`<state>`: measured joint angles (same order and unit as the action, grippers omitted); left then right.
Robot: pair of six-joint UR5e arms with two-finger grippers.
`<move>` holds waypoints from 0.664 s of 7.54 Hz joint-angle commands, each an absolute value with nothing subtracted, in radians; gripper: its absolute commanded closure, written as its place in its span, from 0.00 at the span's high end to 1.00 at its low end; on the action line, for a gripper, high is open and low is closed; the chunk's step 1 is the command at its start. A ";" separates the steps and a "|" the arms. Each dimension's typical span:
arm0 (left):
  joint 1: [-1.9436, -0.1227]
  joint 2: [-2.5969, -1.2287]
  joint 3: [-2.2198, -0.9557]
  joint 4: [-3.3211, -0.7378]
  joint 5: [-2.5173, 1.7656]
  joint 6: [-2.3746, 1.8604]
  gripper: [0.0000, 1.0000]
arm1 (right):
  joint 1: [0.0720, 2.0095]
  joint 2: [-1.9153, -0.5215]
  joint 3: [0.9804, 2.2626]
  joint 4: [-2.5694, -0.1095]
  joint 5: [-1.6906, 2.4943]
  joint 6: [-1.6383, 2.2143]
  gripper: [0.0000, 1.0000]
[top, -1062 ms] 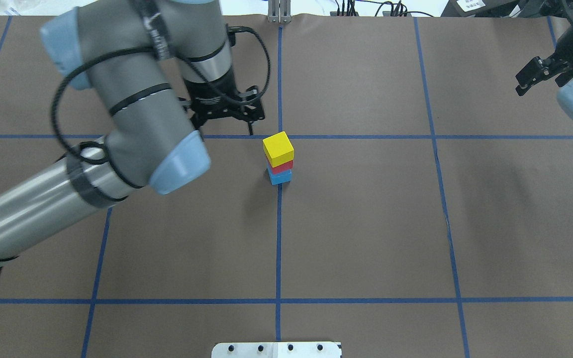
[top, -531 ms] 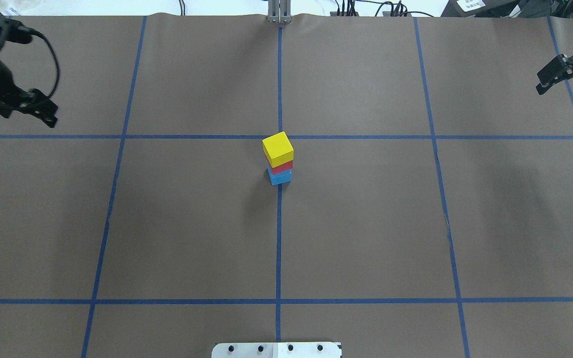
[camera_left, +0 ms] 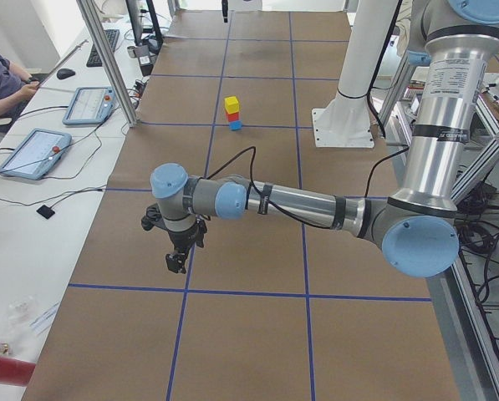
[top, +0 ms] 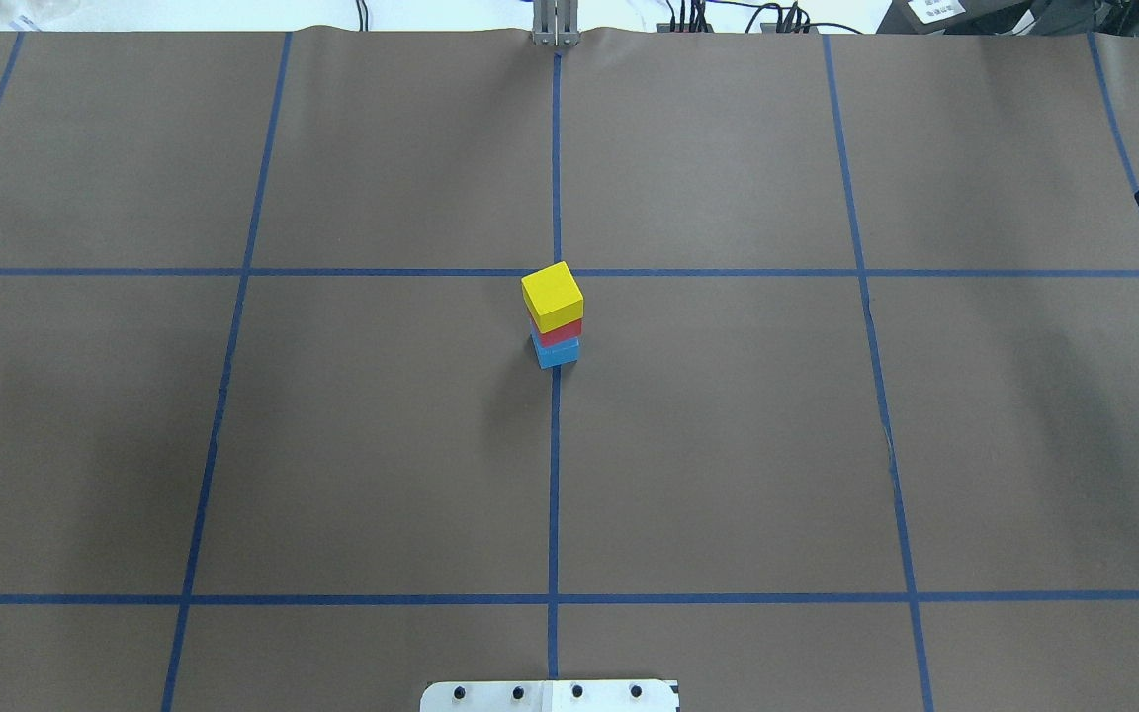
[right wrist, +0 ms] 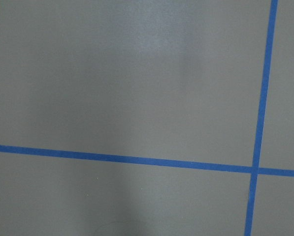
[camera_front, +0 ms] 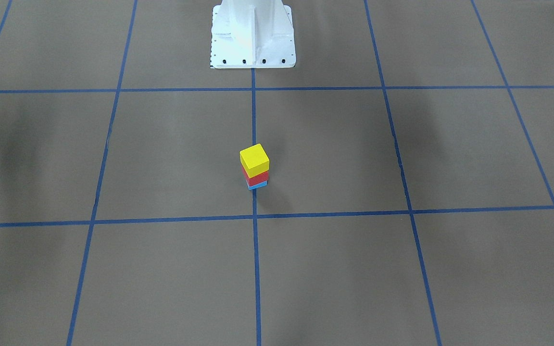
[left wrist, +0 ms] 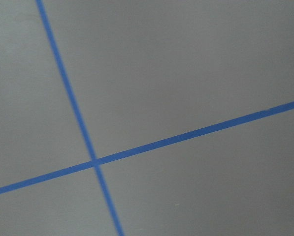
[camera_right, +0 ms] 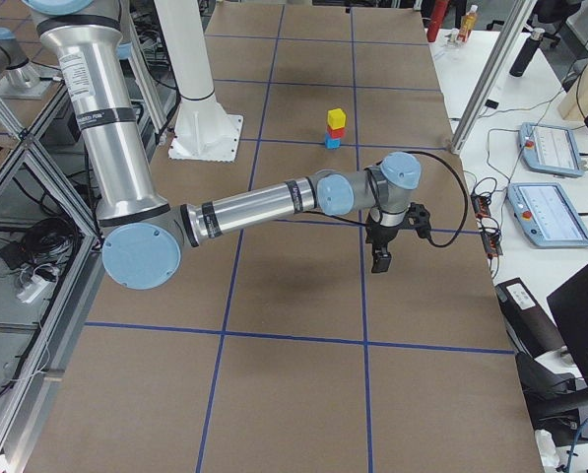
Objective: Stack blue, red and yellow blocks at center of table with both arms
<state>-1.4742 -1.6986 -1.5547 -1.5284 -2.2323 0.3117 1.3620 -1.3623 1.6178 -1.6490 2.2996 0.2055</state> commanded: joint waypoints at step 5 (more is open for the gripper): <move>-1.513 -1.655 -1.554 -1.555 -2.235 0.118 1.00 | 1.537 -1.557 1.621 -1.658 2.382 -0.011 1.00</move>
<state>-1.5116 -1.6704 -1.5310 -1.5584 -2.2327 0.2018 1.5149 -1.5369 1.6210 -1.6528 2.3859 0.0062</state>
